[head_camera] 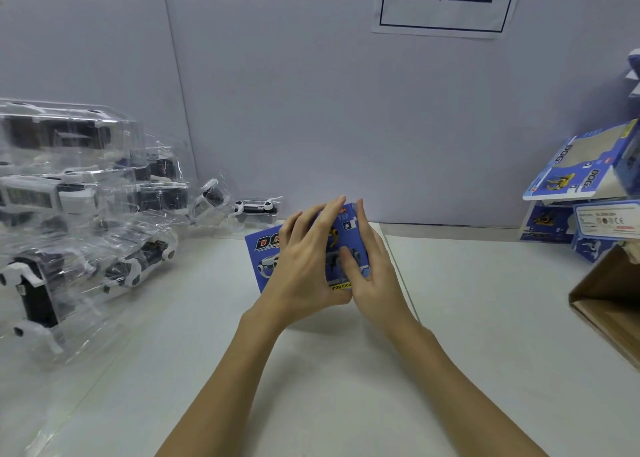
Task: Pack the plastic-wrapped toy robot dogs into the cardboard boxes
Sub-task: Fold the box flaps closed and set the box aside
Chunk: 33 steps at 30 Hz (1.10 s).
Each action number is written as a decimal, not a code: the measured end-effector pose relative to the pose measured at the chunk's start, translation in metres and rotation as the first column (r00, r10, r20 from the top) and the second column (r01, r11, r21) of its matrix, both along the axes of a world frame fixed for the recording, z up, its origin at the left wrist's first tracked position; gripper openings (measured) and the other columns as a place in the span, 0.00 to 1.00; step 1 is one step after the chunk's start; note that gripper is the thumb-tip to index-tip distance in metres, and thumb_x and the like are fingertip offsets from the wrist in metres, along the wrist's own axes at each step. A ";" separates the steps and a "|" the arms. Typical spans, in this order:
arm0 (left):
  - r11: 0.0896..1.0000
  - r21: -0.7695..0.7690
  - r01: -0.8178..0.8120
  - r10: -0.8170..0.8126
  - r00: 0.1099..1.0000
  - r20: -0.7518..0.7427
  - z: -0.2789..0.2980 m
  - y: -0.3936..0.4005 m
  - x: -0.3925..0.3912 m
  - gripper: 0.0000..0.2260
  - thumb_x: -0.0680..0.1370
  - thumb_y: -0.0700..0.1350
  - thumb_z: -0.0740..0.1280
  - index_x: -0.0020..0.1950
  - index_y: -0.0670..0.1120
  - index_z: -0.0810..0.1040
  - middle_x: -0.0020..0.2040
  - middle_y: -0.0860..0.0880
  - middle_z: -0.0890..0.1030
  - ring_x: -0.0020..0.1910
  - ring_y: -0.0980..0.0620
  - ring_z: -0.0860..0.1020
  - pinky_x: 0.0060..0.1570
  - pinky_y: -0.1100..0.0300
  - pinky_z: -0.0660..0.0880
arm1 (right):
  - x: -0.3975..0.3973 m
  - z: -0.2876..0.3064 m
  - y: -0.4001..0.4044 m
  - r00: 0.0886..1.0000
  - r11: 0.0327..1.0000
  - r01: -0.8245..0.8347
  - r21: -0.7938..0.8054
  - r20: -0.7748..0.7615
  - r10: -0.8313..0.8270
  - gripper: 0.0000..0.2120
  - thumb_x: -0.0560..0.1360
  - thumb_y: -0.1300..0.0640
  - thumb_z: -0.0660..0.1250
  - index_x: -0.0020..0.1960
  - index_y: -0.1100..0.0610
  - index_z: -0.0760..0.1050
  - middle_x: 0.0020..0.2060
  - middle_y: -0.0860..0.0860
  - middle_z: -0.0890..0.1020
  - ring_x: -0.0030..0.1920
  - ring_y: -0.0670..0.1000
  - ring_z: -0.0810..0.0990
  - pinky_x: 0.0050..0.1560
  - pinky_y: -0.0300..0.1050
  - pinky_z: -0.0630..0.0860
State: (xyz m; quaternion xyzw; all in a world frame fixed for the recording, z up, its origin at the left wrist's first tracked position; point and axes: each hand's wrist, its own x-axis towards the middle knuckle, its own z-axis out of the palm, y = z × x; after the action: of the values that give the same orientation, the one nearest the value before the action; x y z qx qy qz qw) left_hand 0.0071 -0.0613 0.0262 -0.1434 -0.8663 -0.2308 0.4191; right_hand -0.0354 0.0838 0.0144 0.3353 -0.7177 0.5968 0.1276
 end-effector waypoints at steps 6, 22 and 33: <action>1.000 -0.024 -0.006 0.004 0.998 -0.063 0.000 0.000 -0.001 0.53 0.65 0.57 0.83 0.83 0.46 0.59 0.79 0.52 0.66 0.78 0.52 0.62 0.78 0.44 0.59 | 0.002 0.003 -0.002 0.999 1.000 0.021 0.004 -0.049 -0.021 0.31 0.85 0.59 0.63 0.84 0.46 0.56 0.71 0.54 0.70 0.69 0.52 0.74 0.64 0.50 0.80; 0.837 0.514 -0.187 -0.052 0.908 0.416 -0.014 -0.037 -0.005 0.26 0.77 0.57 0.75 0.71 0.60 0.68 0.60 0.60 0.81 0.50 0.65 0.82 0.57 0.48 0.81 | -0.034 0.014 0.036 0.821 0.937 0.114 -0.329 0.562 0.098 0.27 0.77 0.56 0.75 0.72 0.52 0.69 0.53 0.52 0.85 0.39 0.47 0.87 0.33 0.41 0.79; 0.234 0.972 -0.012 -0.732 0.655 0.185 0.011 -0.010 0.002 0.35 0.74 0.77 0.60 0.70 0.56 0.81 0.66 0.48 0.83 0.67 0.47 0.80 0.68 0.42 0.74 | 0.002 0.020 0.008 0.958 0.969 -0.188 -0.163 0.186 0.217 0.18 0.85 0.45 0.60 0.72 0.45 0.77 0.71 0.50 0.76 0.72 0.52 0.76 0.67 0.54 0.78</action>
State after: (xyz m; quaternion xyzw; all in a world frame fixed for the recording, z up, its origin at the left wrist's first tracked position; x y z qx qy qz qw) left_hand 0.0088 -0.0711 0.0372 -0.0083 -0.5894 -0.8070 0.0362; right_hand -0.0336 0.0915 0.0344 0.3346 -0.6440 0.6878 0.0158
